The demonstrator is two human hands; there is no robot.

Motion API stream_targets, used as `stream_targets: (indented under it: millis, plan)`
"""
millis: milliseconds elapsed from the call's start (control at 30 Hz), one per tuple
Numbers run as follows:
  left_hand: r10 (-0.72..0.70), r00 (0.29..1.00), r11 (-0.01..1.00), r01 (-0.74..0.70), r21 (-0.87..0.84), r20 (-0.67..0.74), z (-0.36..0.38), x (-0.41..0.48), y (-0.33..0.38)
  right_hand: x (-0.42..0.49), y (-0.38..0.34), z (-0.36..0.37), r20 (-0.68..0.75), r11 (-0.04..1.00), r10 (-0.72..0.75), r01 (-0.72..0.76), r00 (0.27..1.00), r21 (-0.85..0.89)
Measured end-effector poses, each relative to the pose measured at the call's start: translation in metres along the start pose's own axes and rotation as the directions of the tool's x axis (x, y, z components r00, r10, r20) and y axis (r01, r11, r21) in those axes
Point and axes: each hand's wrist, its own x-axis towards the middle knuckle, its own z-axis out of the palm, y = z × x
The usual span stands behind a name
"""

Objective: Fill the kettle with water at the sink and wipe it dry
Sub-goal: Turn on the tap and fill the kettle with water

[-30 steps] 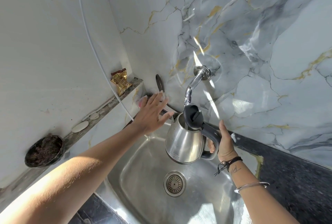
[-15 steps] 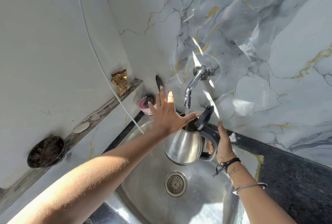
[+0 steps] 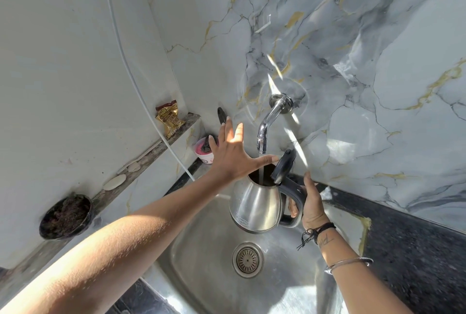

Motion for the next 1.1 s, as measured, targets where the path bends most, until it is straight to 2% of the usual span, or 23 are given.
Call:
stream_targets:
  millis: [400, 533, 667, 1100]
  plan:
    - [0.078, 0.997, 0.996, -0.077, 0.041, -0.026, -0.0043, 0.0005, -0.004, 0.0, -0.0024, 0.0049, 0.031, 0.999, -0.013, 0.014, 0.999, -0.043]
    - [0.065, 0.997, 0.998, -0.064, 0.016, -0.04, -0.0046, -0.0008, -0.0043, 0.0004, 0.0007, 0.0037, 0.055, 1.0, -0.022, 0.023, 0.998, -0.012]
    - [0.048, 0.998, 0.999, -0.047, 0.01, -0.042, -0.0061, 0.0008, -0.0038, 0.0002, 0.0012, 0.0041, 0.006, 0.998, -0.024, 0.024, 1.0, -0.063]
    - [0.06, 0.998, 0.998, -0.061, -0.034, -0.011, -0.0037, 0.005, -0.004, -0.0066, -0.0051, 0.001, 0.051, 0.998, 0.014, -0.017, 0.999, 0.053]
